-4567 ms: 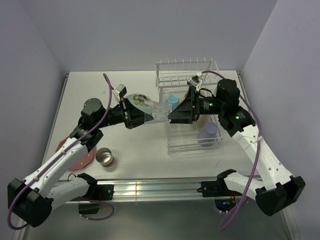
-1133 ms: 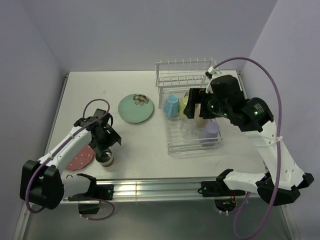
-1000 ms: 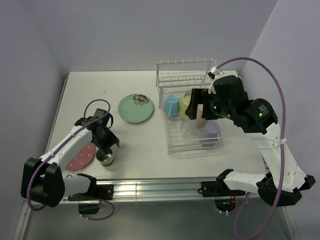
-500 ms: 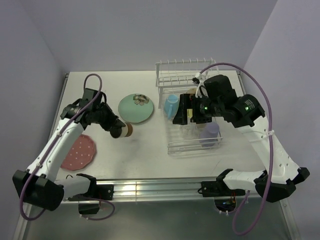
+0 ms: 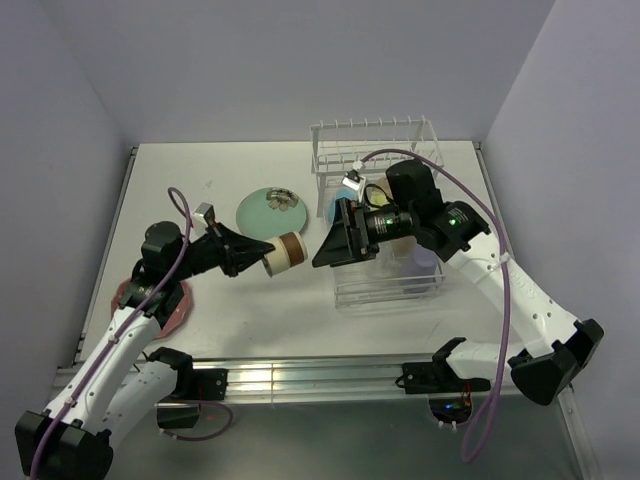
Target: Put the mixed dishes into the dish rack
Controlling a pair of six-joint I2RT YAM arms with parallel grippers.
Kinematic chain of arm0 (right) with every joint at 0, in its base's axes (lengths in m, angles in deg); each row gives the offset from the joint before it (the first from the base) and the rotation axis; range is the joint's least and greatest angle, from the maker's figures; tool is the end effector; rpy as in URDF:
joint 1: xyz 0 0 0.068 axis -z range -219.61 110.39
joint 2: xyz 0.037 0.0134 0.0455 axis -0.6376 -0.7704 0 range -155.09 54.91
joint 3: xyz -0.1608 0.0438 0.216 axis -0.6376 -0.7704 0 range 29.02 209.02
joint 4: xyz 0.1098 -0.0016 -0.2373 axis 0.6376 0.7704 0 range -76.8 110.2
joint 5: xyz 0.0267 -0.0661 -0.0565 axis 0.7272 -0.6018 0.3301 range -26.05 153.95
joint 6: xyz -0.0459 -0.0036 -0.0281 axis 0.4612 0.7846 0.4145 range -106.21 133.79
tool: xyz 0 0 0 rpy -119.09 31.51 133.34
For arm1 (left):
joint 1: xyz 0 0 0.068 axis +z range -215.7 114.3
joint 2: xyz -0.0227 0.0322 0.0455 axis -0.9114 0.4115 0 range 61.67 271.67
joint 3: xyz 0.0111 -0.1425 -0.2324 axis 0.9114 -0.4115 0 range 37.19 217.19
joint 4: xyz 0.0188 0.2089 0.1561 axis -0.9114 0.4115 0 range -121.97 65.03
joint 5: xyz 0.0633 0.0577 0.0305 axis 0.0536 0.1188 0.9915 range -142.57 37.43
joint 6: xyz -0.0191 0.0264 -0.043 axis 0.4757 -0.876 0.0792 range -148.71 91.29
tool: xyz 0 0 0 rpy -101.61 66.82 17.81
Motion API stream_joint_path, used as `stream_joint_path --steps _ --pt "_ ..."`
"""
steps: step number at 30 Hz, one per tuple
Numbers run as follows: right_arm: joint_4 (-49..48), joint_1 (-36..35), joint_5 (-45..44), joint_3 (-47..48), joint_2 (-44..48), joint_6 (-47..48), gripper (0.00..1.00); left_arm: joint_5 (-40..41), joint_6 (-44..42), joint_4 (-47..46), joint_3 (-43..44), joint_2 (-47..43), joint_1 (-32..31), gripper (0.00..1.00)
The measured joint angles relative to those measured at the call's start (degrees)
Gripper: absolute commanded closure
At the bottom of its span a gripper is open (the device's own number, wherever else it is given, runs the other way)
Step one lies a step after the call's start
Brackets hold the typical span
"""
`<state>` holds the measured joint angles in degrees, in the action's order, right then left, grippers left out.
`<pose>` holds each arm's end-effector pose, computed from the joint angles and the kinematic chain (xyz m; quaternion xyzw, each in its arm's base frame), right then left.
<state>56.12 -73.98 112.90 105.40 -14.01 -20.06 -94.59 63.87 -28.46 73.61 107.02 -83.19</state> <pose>0.1826 0.1574 0.3947 -0.1935 0.8081 0.5387 0.1388 0.1682 -0.0780 0.3009 -0.2654 0.7138 -0.6394 0.1060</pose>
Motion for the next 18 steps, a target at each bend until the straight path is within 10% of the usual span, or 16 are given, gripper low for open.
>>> stream_joint_path --steps 18 --pt "-21.6 0.0 8.4 -3.7 -6.7 -9.3 0.00 -3.3 12.7 -16.7 0.3 -2.1 0.0 1.00"
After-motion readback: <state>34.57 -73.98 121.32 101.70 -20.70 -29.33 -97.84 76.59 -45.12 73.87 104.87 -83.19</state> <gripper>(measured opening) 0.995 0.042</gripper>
